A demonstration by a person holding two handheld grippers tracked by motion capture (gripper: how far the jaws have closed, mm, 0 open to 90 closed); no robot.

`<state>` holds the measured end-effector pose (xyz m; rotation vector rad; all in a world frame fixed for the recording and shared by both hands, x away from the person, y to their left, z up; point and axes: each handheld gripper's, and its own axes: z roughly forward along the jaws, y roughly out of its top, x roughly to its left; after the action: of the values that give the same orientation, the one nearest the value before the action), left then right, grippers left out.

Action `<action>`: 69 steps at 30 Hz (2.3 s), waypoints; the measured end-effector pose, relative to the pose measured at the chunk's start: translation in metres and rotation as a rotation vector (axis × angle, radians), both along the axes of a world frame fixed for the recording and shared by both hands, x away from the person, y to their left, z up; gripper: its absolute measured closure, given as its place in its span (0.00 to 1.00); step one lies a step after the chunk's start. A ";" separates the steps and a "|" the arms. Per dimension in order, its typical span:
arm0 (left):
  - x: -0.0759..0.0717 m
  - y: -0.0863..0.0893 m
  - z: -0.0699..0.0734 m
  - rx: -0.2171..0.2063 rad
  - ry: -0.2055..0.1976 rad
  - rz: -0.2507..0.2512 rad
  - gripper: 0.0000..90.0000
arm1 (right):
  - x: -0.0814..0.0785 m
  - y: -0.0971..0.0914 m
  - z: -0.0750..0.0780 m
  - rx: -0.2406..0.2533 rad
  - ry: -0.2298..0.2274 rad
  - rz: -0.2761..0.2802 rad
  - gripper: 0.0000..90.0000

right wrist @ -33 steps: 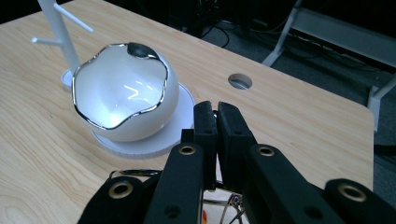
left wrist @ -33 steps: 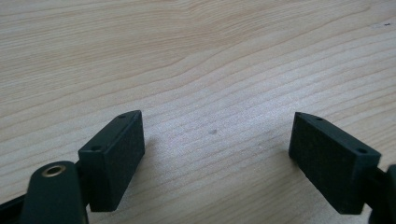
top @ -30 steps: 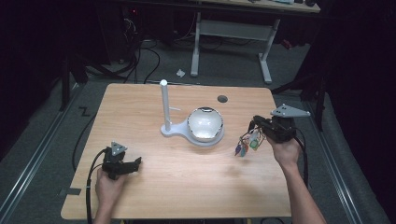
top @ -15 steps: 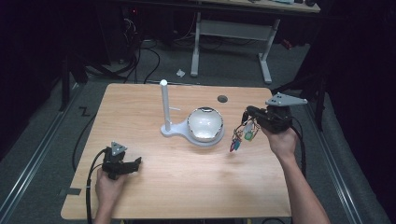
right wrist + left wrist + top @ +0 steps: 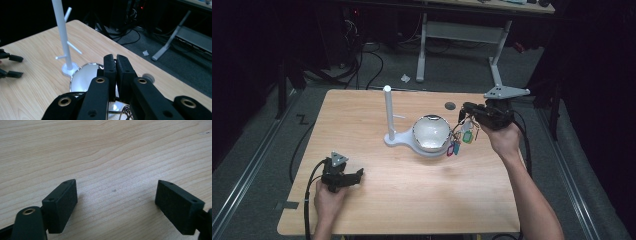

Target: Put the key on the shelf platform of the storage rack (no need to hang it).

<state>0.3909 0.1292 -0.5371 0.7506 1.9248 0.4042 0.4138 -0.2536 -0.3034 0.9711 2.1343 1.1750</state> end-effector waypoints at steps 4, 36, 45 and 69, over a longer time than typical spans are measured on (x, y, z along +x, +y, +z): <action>0.000 0.000 0.000 -0.005 0.002 0.003 0.20 | 0.005 0.011 0.006 -0.003 -0.003 0.022 0.97; 0.000 0.001 0.000 0.006 -0.004 -0.013 0.20 | 0.061 0.063 -0.010 0.008 0.042 0.033 0.97; 0.000 -0.001 0.000 -0.010 0.003 0.003 0.20 | 0.067 0.073 -0.025 0.017 0.063 0.034 0.97; 0.000 0.001 0.000 0.004 -0.004 -0.008 0.20 | 0.079 0.067 -0.061 0.016 0.091 -0.056 0.97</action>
<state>0.3908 0.1297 -0.5373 0.7599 1.9169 0.4048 0.4932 -0.1866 -0.3648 1.1028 2.1564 1.1423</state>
